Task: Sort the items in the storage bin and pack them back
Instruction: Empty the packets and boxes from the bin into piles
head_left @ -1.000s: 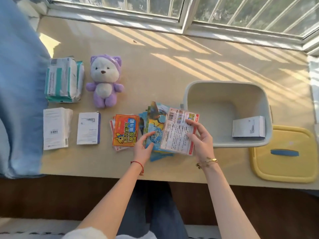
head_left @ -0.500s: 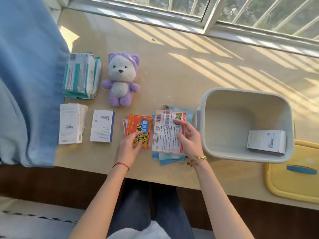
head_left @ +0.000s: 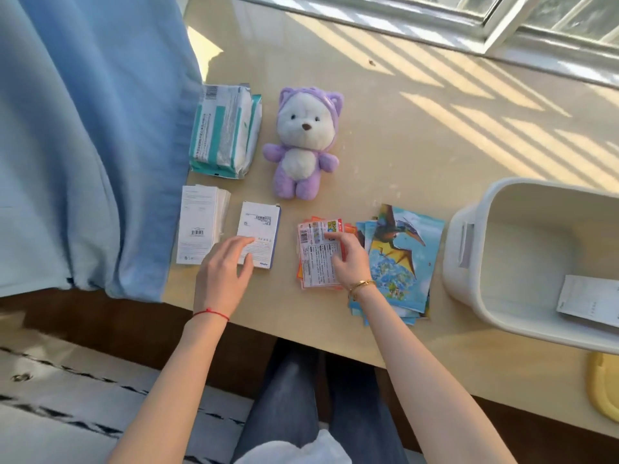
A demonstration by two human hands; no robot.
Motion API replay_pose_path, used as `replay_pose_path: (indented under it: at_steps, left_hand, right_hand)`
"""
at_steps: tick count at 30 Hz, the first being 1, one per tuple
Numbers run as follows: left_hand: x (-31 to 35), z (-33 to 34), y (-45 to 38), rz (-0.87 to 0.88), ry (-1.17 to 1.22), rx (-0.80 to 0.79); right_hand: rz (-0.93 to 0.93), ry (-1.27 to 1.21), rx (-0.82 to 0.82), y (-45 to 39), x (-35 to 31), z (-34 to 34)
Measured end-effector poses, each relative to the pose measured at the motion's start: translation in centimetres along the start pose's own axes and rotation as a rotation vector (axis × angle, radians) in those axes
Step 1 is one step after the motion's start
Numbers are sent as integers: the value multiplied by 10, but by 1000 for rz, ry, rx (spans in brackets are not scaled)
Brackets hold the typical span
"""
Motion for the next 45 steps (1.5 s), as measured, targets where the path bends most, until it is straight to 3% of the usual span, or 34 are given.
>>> replay_pose_path:
  at_steps: [4, 8, 18, 28, 33, 45]
  left_hand:
    - [4, -6, 2, 36, 1, -1]
    - [22, -22, 9, 107, -2, -4]
    - [103, -87, 43, 326, -90, 27]
    - [205, -78, 78, 476, -94, 17]
    - [267, -51, 89, 475, -66, 46]
    - [397, 39, 119, 308, 1, 157]
  right_hand:
    - [35, 183, -60, 8, 2, 6]
    - [50, 301, 20, 34, -10, -20]
    - [-113, 320, 311, 172, -60, -122]
    - [-91, 257, 506, 279, -16, -212]
    - [-44, 268, 500, 300, 29, -271]
    - [-80, 414, 256, 272, 106, -405]
Point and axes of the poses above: each hand's wrist, its own y-axis away from the middle knuckle, its own z-axis out of the palm, x = y × z, the point moved 9 cm from there along -y, towards the middle knuckle, and after that the axes turned 9 degrees about -x, right-handed, at the moved point
